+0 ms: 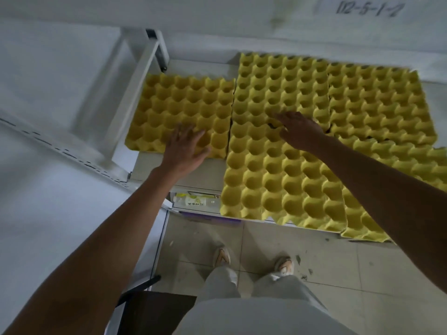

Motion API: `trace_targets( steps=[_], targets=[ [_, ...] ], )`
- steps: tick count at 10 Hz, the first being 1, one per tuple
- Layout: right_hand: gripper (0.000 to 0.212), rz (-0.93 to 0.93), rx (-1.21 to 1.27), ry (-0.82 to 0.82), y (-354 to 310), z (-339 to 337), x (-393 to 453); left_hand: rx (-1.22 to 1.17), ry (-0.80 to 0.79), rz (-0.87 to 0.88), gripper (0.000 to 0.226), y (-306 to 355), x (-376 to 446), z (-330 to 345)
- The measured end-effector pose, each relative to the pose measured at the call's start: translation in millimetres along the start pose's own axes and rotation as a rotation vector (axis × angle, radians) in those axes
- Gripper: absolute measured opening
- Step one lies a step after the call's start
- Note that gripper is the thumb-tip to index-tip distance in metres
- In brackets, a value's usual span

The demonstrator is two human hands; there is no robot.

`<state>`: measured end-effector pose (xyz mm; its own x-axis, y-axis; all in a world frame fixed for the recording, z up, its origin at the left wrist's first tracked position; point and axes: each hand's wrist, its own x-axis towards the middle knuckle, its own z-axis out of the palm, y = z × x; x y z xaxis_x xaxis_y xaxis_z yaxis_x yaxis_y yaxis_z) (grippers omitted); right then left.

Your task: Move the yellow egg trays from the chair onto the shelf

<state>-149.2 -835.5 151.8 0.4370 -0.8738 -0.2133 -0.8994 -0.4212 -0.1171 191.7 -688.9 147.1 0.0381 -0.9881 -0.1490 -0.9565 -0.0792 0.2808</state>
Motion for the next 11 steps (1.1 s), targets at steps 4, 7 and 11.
trace_targets(
  steps=[4,7,11],
  targets=[
    [0.063,0.033,-0.041,0.046,-16,1,-14,-0.046,0.044,-0.004,0.071,-2,2,6],
    [0.062,0.040,0.056,0.108,-21,-16,-47,0.097,0.218,0.005,0.064,26,-45,-16],
    [0.063,0.004,0.303,0.135,120,-58,-272,-0.090,0.320,-0.298,0.071,277,-196,14]
  ],
)
